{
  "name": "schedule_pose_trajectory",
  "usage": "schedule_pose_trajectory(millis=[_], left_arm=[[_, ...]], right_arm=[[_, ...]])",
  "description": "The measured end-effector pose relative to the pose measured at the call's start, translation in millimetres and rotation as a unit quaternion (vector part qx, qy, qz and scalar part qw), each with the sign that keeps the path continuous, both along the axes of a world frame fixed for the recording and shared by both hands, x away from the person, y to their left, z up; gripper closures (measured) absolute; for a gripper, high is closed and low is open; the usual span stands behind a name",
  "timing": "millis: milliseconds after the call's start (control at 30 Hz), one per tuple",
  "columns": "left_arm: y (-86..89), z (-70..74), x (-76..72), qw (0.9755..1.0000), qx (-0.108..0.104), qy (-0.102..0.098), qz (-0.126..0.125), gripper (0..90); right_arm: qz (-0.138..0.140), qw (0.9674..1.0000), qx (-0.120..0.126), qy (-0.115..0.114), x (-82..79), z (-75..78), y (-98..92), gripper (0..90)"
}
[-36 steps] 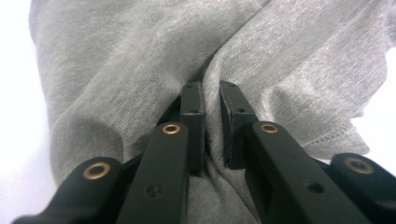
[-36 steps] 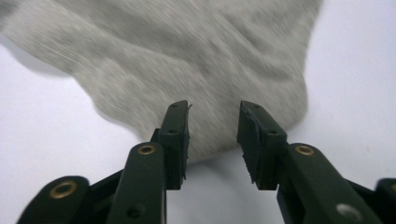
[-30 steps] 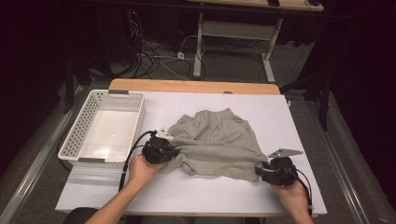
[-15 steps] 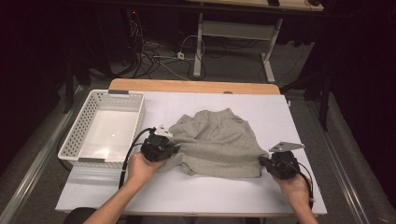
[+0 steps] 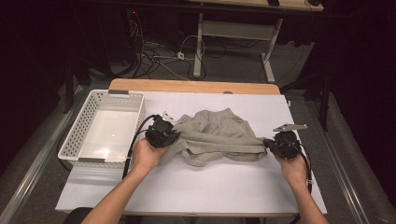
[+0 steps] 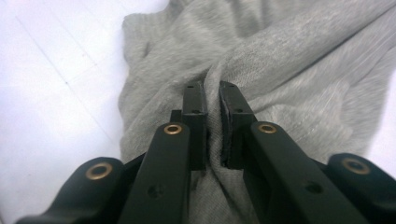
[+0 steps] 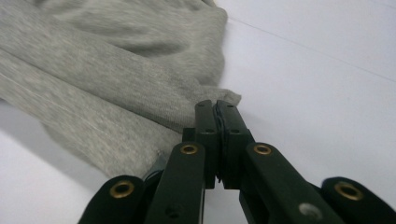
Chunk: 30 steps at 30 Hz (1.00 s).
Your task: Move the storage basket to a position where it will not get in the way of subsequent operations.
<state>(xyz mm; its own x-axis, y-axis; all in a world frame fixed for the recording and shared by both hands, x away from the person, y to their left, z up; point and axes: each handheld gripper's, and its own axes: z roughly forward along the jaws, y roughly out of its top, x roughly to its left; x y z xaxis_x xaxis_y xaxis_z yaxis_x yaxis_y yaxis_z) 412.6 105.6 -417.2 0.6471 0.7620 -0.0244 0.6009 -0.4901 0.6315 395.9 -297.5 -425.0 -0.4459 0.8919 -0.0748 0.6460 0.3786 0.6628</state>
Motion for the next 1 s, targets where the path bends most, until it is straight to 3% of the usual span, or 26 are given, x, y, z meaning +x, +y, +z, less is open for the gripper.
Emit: schedule_pose_trajectory(millis=[133, 267, 533, 633, 733, 1000], left_arm=[[-2.5, -8.2, 5.6, 0.9998, 0.003, 0.018, 0.002, 80.7], [-4.5, -13.4, 3.9, 0.9996, 0.004, 0.026, -0.006, 80.5], [-0.5, -19.1, -1.4, 0.9995, -0.004, 0.031, -0.011, 80.2], [-1.0, -19.6, -1.5, 0.9995, -0.003, 0.031, -0.012, 80.1], [-1.9, -20.2, -1.5, 0.9995, -0.003, 0.03, -0.011, 80.0], [-1.4, -20.8, -1.8, 0.9995, -0.005, 0.028, -0.011, 79.2]], right_arm=[[0.002, 0.9999, 0.009, 0.012, 6.2, -8.7, 1.5, 87.8], [0.016, 0.9996, 0.016, 0.015, -0.8, -9.9, 6.4, 79.0], [0.021, 0.9986, 0.049, -0.003, -34.4, 4.6, -4.2, 66.8], [0.026, 0.9984, 0.05, -0.006, -48.7, 7.3, -7.3, 67.0], [0.026, 0.9986, 0.045, 0.005, -56.2, 4.0, -9.8, 66.9], [0.011, 0.9974, 0.059, 0.039, -41.1, -17.3, -14.1, 63.7]])
